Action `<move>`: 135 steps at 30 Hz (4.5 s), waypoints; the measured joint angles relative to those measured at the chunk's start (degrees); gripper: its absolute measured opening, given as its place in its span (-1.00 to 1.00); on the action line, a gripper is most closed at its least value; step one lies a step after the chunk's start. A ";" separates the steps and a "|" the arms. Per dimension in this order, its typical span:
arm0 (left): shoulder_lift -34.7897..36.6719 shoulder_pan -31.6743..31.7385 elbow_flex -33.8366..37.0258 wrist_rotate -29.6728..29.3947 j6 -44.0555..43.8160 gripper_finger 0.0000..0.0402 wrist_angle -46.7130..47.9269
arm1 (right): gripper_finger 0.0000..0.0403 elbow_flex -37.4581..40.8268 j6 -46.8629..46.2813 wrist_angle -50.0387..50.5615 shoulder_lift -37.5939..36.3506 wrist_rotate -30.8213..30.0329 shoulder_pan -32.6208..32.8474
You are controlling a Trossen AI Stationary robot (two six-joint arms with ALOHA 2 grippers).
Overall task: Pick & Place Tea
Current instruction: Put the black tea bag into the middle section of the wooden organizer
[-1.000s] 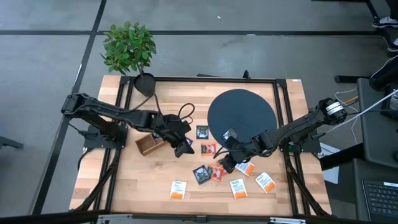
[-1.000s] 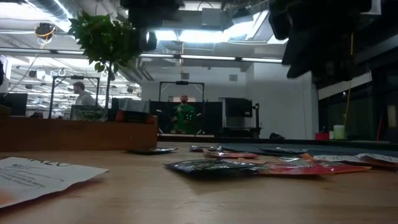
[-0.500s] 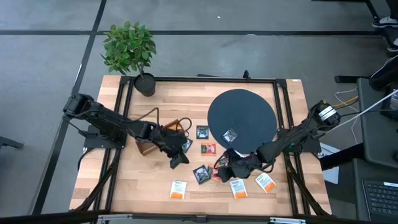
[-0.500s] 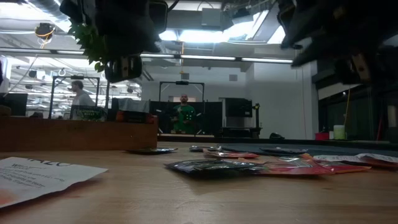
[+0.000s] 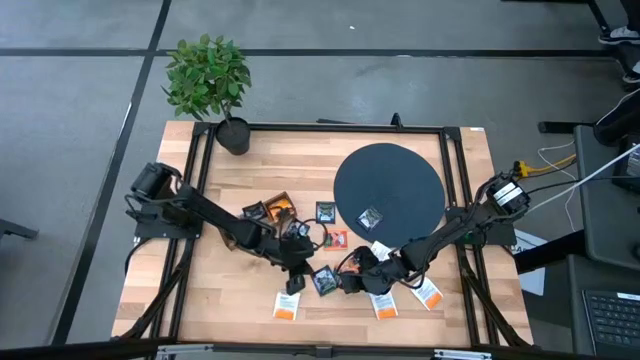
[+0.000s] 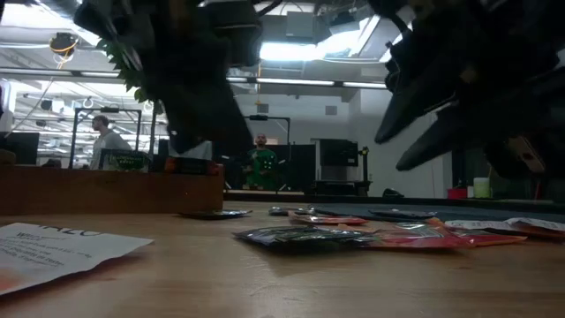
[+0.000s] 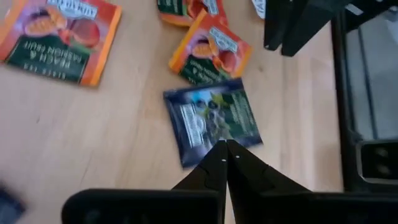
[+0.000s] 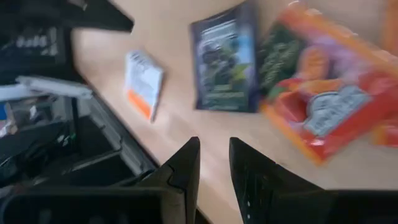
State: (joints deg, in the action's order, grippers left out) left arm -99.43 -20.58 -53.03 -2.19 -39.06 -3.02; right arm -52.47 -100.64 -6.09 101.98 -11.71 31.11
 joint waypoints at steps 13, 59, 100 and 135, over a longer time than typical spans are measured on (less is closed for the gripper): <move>-7.71 -0.02 -1.45 2.43 -7.52 -0.99 -0.15 | -0.56 -0.02 -4.42 2.05 2.02 0.36 -0.02; -10.83 1.08 -1.39 -0.51 -13.83 -0.99 -4.83 | -0.58 0.00 -5.33 -8.83 9.11 -2.95 -1.44; 22.59 -9.53 2.20 -30.51 -26.39 -0.97 17.99 | -0.99 0.00 0.57 -23.59 9.04 -20.59 -1.49; 31.69 -0.49 36.57 -50.15 -45.49 -0.23 -58.64 | -1.00 -7.97 40.07 -34.72 0.98 -26.13 -21.81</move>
State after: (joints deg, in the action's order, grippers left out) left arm -67.75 -21.06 -16.46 -52.34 -84.55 -61.66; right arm -60.44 -60.58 -40.81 102.96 -37.85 9.31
